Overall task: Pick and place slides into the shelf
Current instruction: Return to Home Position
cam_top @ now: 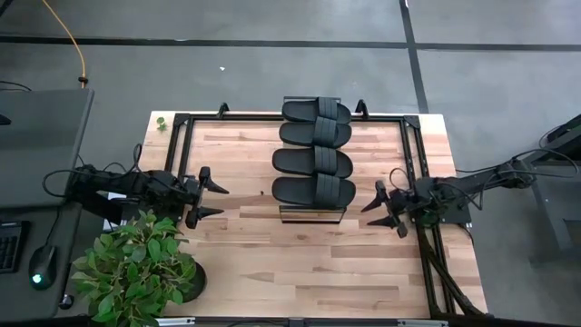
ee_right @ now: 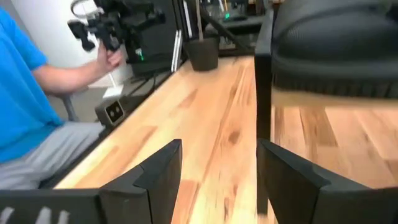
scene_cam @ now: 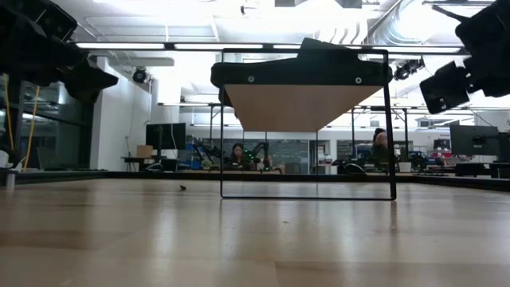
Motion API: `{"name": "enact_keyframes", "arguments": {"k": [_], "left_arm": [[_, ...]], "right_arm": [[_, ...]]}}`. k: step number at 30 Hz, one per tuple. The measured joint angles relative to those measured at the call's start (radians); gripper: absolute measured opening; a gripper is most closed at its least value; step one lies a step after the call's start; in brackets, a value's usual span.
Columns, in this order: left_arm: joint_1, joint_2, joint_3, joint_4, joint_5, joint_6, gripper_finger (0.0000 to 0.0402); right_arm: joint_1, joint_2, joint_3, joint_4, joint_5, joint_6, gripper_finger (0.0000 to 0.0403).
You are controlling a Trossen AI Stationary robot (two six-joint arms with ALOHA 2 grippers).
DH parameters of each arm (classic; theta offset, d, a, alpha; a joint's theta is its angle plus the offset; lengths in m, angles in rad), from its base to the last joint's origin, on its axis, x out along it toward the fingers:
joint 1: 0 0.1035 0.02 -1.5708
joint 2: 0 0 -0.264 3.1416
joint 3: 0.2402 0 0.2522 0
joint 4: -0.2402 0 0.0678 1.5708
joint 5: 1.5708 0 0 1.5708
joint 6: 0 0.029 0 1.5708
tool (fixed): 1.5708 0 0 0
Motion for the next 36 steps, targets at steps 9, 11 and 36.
{"name": "enact_keyframes", "arguments": {"k": [9,11,36], "left_arm": [[0.0,0.002,0.0,0.0,0.0,0.014,0.0285],[0.0,0.002,0.0,0.0,0.0,0.014,0.0285],[0.0,0.002,0.0,0.002,0.0,0.013,0.0285]], "right_arm": [[0.0,0.002,0.0,-0.075,0.005,0.063,0.02],[0.0,0.002,0.0,-0.075,0.005,0.071,0.02],[0.0,0.003,0.0,-0.077,0.006,0.071,0.02]]}}
